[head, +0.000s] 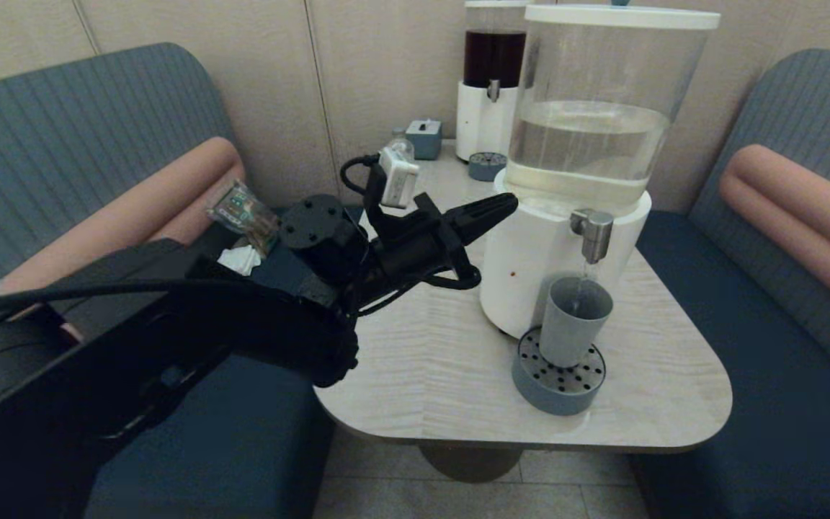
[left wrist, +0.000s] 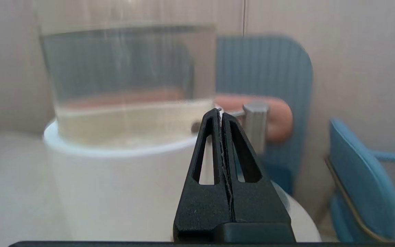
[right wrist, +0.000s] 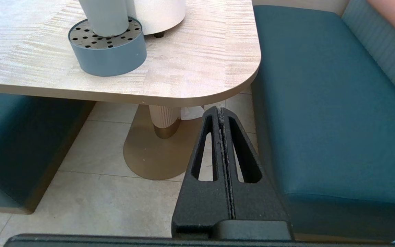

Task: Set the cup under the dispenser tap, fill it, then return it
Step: Turn off the faucet

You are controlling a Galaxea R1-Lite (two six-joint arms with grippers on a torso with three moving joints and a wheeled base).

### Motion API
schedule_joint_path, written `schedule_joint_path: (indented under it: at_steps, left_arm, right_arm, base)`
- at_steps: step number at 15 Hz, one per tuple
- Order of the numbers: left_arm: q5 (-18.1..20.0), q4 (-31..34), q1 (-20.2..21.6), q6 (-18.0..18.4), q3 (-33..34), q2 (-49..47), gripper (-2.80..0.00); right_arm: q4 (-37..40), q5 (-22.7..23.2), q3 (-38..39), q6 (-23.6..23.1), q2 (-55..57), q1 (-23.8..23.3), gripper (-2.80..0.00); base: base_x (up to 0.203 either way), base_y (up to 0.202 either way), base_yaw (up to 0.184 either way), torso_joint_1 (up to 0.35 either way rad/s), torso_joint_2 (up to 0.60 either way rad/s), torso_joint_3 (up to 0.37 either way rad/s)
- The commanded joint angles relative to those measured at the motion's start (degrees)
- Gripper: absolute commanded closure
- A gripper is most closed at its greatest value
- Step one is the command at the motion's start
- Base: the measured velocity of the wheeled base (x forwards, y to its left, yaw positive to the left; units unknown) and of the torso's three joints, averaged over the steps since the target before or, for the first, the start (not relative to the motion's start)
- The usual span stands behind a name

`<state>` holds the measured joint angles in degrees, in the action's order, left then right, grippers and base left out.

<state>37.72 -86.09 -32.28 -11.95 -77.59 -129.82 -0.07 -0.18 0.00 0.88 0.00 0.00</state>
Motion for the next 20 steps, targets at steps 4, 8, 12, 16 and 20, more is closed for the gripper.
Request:
schedule_joint_path:
  at_steps: [4,8,12,16,20]
  left_arm:
    - [-5.86,-1.57,-6.51,-3.46,-6.54,-7.18,0.00]
    - [-10.55,-1.57,-9.07,-5.51,-18.53,-12.03,0.00]
    - [-10.82,-1.57,-9.20,-5.95,-18.04,-12.29,0.00]
    - [-10.82,-1.57,-9.16,-5.98,-17.95,-12.92,0.00]
    - [-10.83,-1.57,-9.03,-7.05,-18.04,-13.18,0.00]
  right_arm:
    - [-0.01,0.01,0.09,0.00,0.09,0.00,0.00]
    - [-0.01,0.01,0.09,0.00,0.09,0.00,0.00]
    - [-0.01,0.01,0.09,0.00,0.09,0.00,0.00]
    - [-0.01,0.01,0.09,0.00,0.09,0.00,0.00]
    - [-0.01,0.01,0.09,0.00,0.09,0.00,0.00]
  base:
    - [0.000,0.000,0.000,0.000,0.00,0.000]
    - [0.000,0.000,0.000,0.000,0.00,0.000]
    - [0.000,0.000,0.000,0.000,0.00,0.000]
    - [0.000,0.000,0.000,0.000,0.00,0.000]
    - [0.000,0.000,0.000,0.000,0.00,0.000]
